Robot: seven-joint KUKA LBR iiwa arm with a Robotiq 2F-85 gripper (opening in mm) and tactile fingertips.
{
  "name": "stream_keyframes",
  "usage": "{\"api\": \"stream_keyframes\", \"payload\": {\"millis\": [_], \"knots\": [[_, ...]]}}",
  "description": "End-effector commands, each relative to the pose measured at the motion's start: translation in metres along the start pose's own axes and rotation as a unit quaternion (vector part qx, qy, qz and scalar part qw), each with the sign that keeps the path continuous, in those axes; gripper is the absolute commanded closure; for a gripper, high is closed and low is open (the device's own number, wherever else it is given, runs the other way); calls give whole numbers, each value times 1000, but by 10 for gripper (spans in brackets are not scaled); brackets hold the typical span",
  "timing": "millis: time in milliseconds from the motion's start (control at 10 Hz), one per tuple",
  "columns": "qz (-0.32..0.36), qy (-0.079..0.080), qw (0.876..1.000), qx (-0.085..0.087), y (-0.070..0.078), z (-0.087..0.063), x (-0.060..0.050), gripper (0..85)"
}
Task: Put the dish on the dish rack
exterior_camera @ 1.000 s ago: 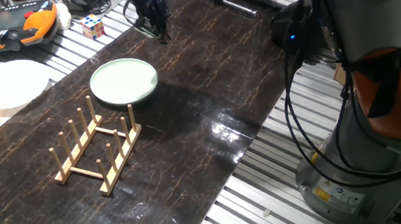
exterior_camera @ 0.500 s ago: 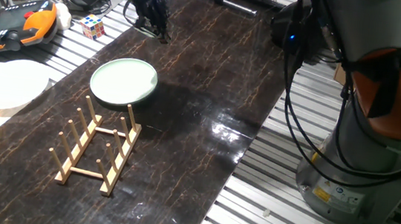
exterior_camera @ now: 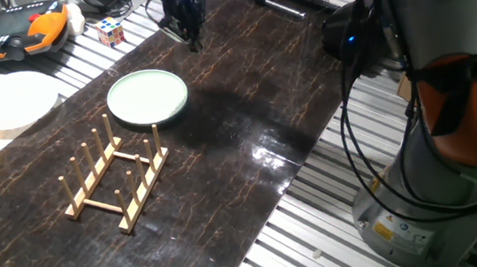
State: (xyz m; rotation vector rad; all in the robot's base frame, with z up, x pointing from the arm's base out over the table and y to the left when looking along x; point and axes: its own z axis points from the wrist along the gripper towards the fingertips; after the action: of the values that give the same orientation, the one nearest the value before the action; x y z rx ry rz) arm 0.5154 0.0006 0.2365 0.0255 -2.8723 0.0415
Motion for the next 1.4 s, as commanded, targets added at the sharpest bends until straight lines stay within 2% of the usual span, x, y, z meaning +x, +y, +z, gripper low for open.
{"api": "stream_keyframes", "payload": {"millis": [0,100,200,300,400,500,600,800,900,1000,1100,1200,1300], "knots": [[-13,-28,999,-38,0,0,0,830],[-40,-26,996,-74,0,0,0,830],[-45,-41,993,-102,0,0,0,830],[-49,-58,991,-110,0,0,0,830],[-51,-80,990,-107,0,0,0,830],[-53,-91,989,-105,0,0,0,830],[-50,-89,989,-110,0,0,0,830],[-41,-74,993,-88,0,0,0,797],[-30,-82,992,-91,0,0,0,720],[-23,-95,992,-83,0,0,0,627],[-24,-100,992,-67,6,-1,-7,533],[-27,-98,993,-66,13,0,-17,477],[-35,-100,992,-70,23,9,-32,457]]}}
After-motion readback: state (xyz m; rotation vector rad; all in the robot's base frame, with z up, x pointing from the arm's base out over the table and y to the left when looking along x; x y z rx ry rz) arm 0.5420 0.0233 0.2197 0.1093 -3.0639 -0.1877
